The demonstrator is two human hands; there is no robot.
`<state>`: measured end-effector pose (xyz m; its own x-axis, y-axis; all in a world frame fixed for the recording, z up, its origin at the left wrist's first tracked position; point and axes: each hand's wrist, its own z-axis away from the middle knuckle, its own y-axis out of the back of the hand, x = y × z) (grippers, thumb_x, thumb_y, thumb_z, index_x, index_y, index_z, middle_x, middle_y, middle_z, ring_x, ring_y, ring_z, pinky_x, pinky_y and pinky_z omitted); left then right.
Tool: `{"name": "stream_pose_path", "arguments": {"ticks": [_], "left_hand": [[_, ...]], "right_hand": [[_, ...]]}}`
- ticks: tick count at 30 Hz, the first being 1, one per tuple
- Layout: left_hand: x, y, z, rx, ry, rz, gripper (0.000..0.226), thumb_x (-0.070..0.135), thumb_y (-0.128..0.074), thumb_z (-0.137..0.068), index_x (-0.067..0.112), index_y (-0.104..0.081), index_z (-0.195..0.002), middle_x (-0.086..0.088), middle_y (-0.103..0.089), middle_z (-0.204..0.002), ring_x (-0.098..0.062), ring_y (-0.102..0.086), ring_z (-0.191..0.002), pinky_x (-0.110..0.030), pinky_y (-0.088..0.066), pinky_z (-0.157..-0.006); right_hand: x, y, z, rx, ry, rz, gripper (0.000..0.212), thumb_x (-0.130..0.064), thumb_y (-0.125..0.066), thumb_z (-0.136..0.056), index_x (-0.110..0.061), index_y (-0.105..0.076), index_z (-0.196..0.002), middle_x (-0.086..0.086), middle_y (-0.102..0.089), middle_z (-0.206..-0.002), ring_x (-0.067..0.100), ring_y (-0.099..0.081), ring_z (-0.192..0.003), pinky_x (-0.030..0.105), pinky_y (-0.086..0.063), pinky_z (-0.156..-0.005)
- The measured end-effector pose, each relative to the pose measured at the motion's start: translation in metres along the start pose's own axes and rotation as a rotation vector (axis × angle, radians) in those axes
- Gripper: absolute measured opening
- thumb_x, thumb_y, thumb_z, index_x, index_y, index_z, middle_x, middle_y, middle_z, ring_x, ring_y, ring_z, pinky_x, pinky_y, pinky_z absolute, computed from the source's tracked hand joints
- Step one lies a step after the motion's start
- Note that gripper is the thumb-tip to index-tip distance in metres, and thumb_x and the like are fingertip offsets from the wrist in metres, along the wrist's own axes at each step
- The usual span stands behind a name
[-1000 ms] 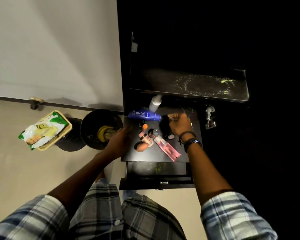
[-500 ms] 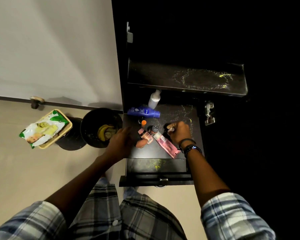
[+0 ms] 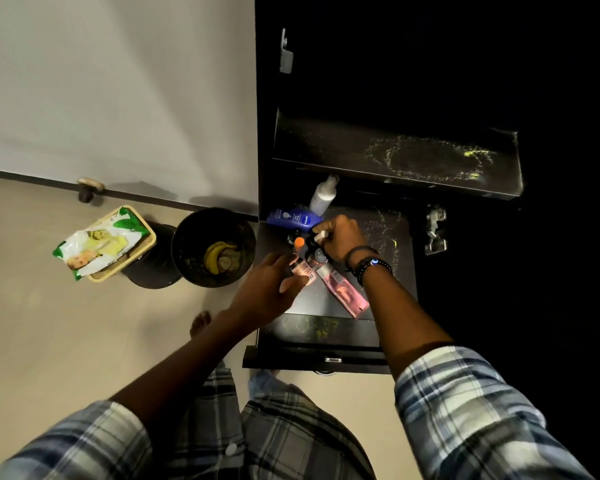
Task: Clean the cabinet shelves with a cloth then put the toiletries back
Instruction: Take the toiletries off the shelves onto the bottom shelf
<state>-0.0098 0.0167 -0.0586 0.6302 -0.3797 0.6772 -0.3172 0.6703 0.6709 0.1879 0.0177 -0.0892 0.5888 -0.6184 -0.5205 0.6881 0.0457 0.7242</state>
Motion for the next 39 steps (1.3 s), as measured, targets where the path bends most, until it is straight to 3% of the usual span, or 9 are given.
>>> {"name": "stream_pose_path", "arguments": {"ticks": [5, 11, 20, 26, 28, 32, 35, 37, 39], "left_hand": [[0.008, -0.005, 0.0, 0.031, -0.003, -0.035, 0.044, 0.029, -0.057, -0.089, 0.016, -0.049, -0.13, -0.01, -0.052, -0.125, -0.026, -0.056, -0.103, -0.034, -0.047, -0.08], [0.009, -0.003, -0.004, -0.011, 0.062, -0.101, 0.041, 0.014, -0.054, -0.092, 0.012, -0.048, -0.132, -0.011, -0.054, -0.126, -0.025, -0.058, -0.1, -0.03, -0.046, -0.078], [0.018, 0.018, -0.009, 0.067, 0.119, -0.174, 0.041, 0.012, -0.053, -0.092, 0.007, -0.045, -0.132, -0.016, -0.052, -0.132, -0.031, -0.051, -0.116, -0.035, -0.042, -0.092], [0.017, 0.02, -0.009, 0.094, 0.12, -0.113, 0.047, 0.015, -0.06, -0.088, 0.006, -0.045, -0.132, -0.017, -0.05, -0.132, -0.035, -0.051, -0.114, -0.039, -0.04, -0.093], [0.015, 0.019, -0.008, 0.093, 0.125, -0.1, 0.051, 0.017, -0.062, -0.086, 0.007, -0.044, -0.133, -0.017, -0.049, -0.132, -0.035, -0.05, -0.115, -0.04, -0.04, -0.094], [0.01, 0.015, -0.006, 0.099, 0.139, -0.072, 0.048, 0.02, -0.059, -0.09, 0.01, -0.042, -0.134, -0.016, -0.048, -0.133, -0.033, -0.052, -0.114, -0.038, -0.041, -0.093], [0.008, 0.014, -0.006, 0.117, 0.127, -0.055, 0.046, 0.022, -0.058, -0.091, 0.01, -0.044, -0.133, -0.016, -0.05, -0.13, -0.033, -0.053, -0.11, -0.037, -0.042, -0.088], [0.005, 0.013, -0.006, 0.123, 0.133, -0.057, 0.046, 0.023, -0.059, -0.09, 0.009, -0.045, -0.131, -0.016, -0.052, -0.127, -0.033, -0.054, -0.109, -0.038, -0.042, -0.088], [0.003, 0.012, -0.004, 0.127, 0.129, -0.05, 0.045, 0.024, -0.06, -0.089, 0.009, -0.047, -0.13, -0.017, -0.053, -0.125, -0.035, -0.054, -0.107, -0.041, -0.043, -0.087]], "right_hand": [[0.006, 0.005, 0.003, -0.045, 0.066, -0.043, 0.023, -0.004, -0.062, -0.083, -0.011, -0.073, -0.102, 0.01, -0.073, -0.104, 0.02, -0.067, -0.1, 0.034, -0.053, -0.091], [0.019, 0.005, 0.01, -0.028, 0.036, -0.254, 0.024, -0.002, -0.063, -0.086, -0.004, -0.07, -0.109, 0.011, -0.072, -0.107, 0.018, -0.067, -0.101, 0.021, -0.05, -0.089], [0.009, 0.007, 0.009, -0.065, 0.097, -0.182, 0.025, -0.011, -0.063, -0.088, -0.011, -0.069, -0.113, 0.008, -0.072, -0.109, 0.016, -0.066, -0.1, 0.024, -0.05, -0.088], [0.004, 0.009, 0.013, -0.051, 0.064, -0.221, 0.021, -0.006, -0.057, -0.09, -0.006, -0.071, -0.105, 0.012, -0.073, -0.102, 0.02, -0.067, -0.096, 0.016, -0.046, -0.078], [0.008, 0.009, 0.016, 0.032, 0.001, -0.29, 0.023, -0.008, -0.053, -0.092, -0.006, -0.071, -0.106, 0.01, -0.072, -0.104, 0.018, -0.065, -0.093, 0.019, -0.045, -0.076], [0.035, 0.002, 0.032, 0.296, -0.298, -0.367, 0.024, -0.008, -0.056, -0.09, -0.01, -0.068, -0.11, 0.012, -0.069, -0.112, 0.026, -0.063, -0.105, 0.028, -0.047, -0.093], [0.053, -0.016, 0.058, 0.153, -0.39, -0.31, 0.033, -0.019, -0.076, -0.076, -0.014, -0.066, -0.107, 0.004, -0.066, -0.098, 0.017, -0.059, -0.09, 0.022, -0.046, -0.085], [0.062, -0.031, 0.069, 0.096, -0.385, -0.195, 0.039, -0.035, -0.081, -0.067, -0.023, -0.066, -0.1, 0.003, -0.066, -0.099, 0.022, -0.062, -0.092, 0.031, -0.052, -0.088], [0.07, -0.044, 0.074, 0.088, -0.375, -0.09, 0.034, -0.038, -0.077, -0.066, -0.024, -0.064, -0.095, 0.007, -0.067, -0.1, 0.03, -0.064, -0.093, 0.038, -0.056, -0.083]]}}
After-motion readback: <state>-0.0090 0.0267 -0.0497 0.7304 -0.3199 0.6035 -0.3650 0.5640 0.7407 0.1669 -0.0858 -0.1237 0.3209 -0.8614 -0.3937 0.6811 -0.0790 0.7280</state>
